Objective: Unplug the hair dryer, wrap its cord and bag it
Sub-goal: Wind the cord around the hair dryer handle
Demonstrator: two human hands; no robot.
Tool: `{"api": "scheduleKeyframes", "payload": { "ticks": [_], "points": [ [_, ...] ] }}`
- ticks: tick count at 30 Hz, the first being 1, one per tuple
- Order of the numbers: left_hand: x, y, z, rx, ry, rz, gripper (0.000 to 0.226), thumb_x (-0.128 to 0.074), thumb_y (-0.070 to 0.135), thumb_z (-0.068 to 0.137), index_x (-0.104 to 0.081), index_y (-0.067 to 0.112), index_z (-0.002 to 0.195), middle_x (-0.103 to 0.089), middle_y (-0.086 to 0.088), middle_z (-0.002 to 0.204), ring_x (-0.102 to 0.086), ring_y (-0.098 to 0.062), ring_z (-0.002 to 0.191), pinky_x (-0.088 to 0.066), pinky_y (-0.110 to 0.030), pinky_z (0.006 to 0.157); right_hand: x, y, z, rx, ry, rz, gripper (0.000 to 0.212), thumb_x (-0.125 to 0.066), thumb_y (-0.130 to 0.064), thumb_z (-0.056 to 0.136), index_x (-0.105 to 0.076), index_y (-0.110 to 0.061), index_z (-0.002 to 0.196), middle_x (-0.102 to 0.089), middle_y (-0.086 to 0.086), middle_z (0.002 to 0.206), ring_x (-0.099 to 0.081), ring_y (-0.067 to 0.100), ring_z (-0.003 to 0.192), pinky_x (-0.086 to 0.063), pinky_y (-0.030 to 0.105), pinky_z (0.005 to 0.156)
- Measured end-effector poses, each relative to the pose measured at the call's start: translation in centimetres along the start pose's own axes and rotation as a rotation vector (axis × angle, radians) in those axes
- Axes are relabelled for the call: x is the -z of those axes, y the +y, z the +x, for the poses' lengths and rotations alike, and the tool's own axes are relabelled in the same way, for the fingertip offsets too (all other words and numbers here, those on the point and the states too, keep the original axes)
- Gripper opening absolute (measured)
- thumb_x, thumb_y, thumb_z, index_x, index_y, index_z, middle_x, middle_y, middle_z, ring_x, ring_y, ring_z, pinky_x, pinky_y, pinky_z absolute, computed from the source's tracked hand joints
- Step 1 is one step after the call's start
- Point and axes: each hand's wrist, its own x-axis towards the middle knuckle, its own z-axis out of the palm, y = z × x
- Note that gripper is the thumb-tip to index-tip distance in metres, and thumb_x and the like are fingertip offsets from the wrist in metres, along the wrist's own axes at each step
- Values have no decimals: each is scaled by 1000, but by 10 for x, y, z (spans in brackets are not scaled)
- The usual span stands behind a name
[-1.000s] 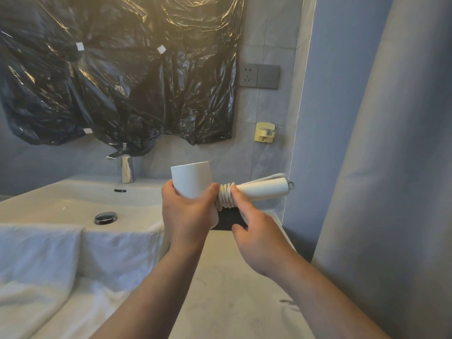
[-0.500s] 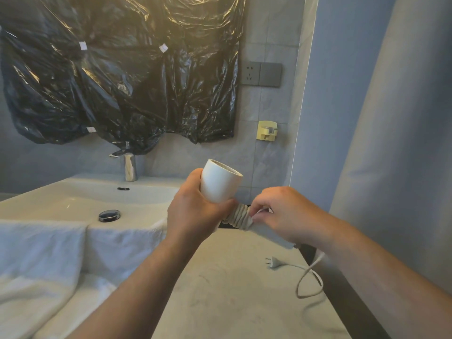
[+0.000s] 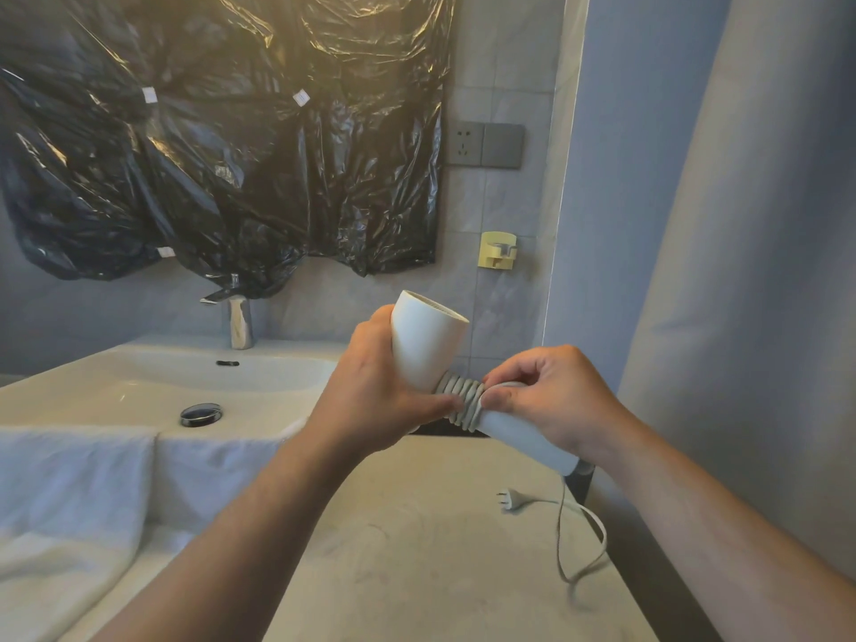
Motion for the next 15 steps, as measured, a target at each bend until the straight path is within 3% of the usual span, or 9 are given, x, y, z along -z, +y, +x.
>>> {"api": "scheduleKeyframes", "payload": {
  "ticks": [5,9,11,13,15],
  "points": [
    [1,6,1,-43,106,1,69,-82,50,61,-45,36,118,-61,13,99,-59,-19,89,-50,-35,69,-1,-1,1,-91,35,122,15,-89,-15,61,-74,-19,60,-73,-3,61,-63,8,57,-53,28,60],
    [2,5,1,-35,165,-103,62,-77,53,58,-54,39,114,-67,15,96,-64,-17,88,-55,-42,74,3,4,3,-116,-51,270,16,-88,-8,61,-73,-14,62,-74,7,70,-65,18,66,-54,35,69],
    [4,3,2,-21,143,-189,59,-81,49,57,-60,37,111,-69,14,94,-66,-15,87,-57,-42,74,7,7,2,-105,-167,384,21,-90,-20,52,-73,-13,63,-72,11,73,-64,23,68,-53,35,69],
    [5,4,2,0,107,-296,54,-84,41,57,-64,33,107,-70,9,91,-66,-17,86,-58,-40,72,10,13,5,-109,-277,531,41,-94,-37,36,-74,-15,63,-72,7,67,-65,18,60,-55,29,61],
    [4,4,1,33,83,-402,51,-85,38,57,-67,30,104,-72,3,90,-68,-25,86,-60,-47,72,8,18,9,-132,-317,681,50,-96,-44,24,-75,-18,61,-72,0,64,-66,11,54,-55,24,53]
  ]
}}
